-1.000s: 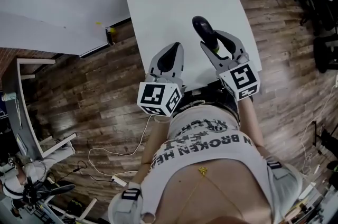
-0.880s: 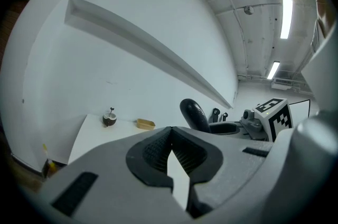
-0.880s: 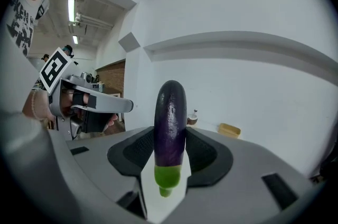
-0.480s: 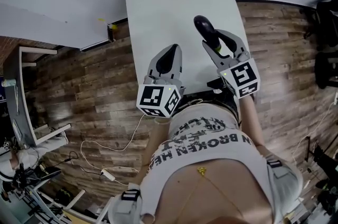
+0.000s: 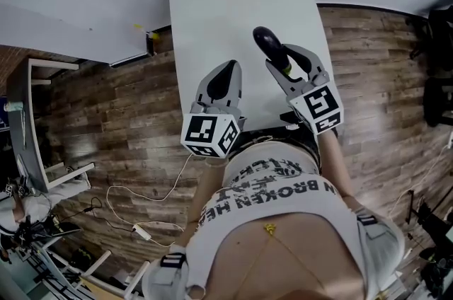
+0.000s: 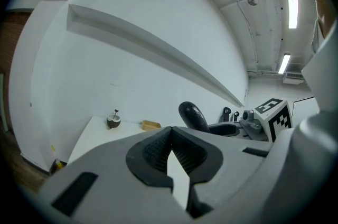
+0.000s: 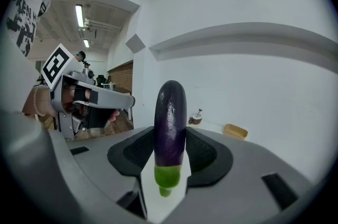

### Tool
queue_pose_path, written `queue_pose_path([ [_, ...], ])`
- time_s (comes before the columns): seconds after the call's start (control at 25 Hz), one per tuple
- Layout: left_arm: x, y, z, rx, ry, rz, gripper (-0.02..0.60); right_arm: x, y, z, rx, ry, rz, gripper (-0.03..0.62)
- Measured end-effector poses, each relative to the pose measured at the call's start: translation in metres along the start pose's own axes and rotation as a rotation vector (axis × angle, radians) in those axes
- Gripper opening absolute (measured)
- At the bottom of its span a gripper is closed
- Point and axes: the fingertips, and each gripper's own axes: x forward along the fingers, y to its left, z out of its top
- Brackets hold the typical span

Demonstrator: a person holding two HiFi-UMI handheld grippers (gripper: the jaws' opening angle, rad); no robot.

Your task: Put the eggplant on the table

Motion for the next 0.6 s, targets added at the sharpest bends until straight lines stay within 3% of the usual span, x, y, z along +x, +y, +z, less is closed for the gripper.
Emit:
queue_pose_path([
  [0.6, 0.0066, 0.0024, -0.0010, 0.000, 0.009, -0.017, 0.006, 0.0084, 0.0000, -0.0027, -0.033, 0.028, 0.001, 0.183],
])
